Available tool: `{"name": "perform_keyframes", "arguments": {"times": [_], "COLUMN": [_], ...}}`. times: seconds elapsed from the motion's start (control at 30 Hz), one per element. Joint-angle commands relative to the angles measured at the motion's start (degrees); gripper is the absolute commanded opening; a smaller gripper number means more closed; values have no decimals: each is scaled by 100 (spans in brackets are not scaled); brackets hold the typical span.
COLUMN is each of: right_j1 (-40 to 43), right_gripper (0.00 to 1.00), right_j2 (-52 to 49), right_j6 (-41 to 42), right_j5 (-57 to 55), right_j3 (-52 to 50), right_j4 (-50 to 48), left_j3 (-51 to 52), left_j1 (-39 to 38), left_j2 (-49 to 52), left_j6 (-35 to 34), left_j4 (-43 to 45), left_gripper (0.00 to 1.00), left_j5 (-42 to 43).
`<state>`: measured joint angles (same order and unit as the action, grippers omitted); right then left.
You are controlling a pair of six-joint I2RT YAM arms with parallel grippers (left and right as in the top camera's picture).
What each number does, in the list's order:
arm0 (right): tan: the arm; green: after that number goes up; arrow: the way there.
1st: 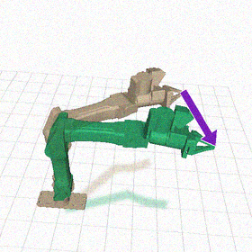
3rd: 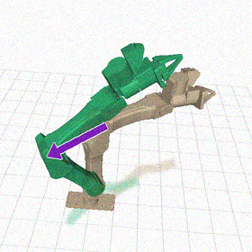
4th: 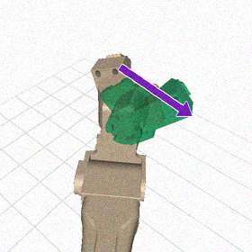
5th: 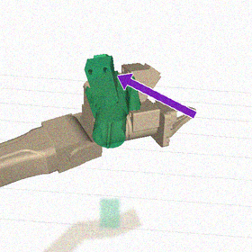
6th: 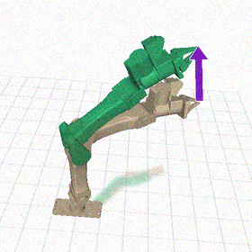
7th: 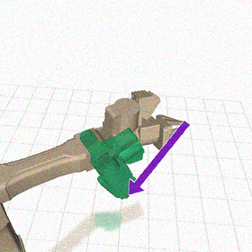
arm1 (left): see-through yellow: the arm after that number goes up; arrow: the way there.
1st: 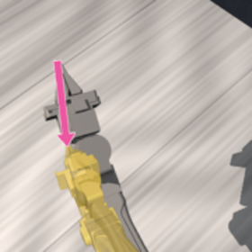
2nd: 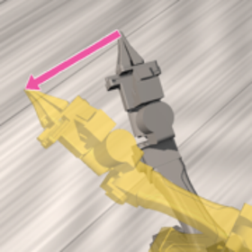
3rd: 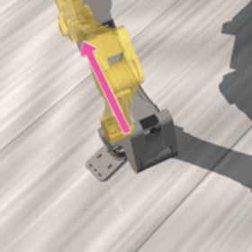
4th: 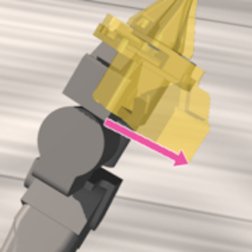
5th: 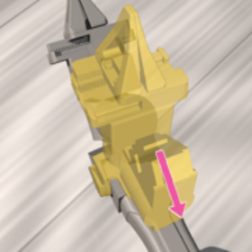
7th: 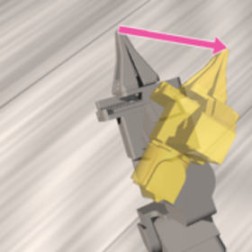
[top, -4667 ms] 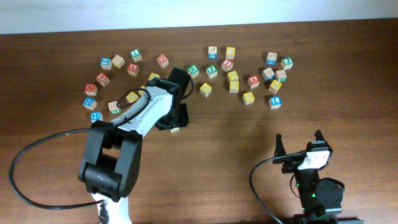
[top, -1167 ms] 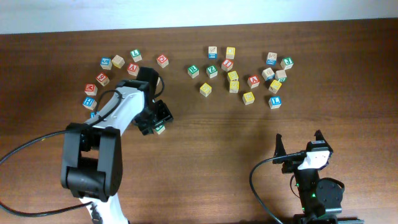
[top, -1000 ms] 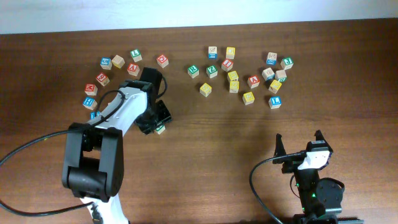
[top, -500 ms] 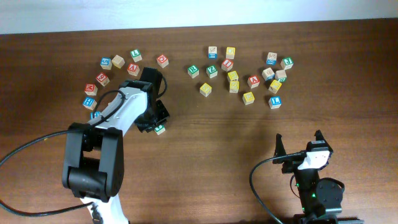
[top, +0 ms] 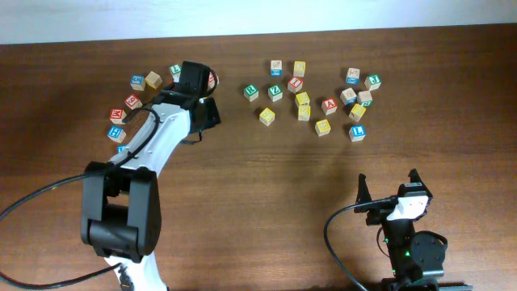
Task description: Spell out ICRA
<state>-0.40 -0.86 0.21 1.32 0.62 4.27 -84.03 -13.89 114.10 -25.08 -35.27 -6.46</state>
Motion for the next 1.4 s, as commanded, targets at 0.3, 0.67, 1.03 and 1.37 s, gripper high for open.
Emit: {"name": "perform_keyframes", "arguments": {"times": [0.3,0.67,1.03,1.37], "right_j1": [44,42,44,42], "right_gripper": [98,98,98,99], "right_j2": [39,39,39,39], "right_j6": [24,24,24,24], "right_j5": [-33,-33,-33,-33], "right_j3": [-31,-31,-31,-31], "right_j4": [26,26,26,26], "left_j3": [1287,1659,1644,1644], "left_j1": [-555,-584,-581,-584], "left_j2": [-118,-142,-306,544], "left_j6": [566,566,568,568], "left_j4": [1917,1631,2981,3392], "left_gripper": [15,33,16,27], "left_j5": [-684,-343,-393,-492]}}
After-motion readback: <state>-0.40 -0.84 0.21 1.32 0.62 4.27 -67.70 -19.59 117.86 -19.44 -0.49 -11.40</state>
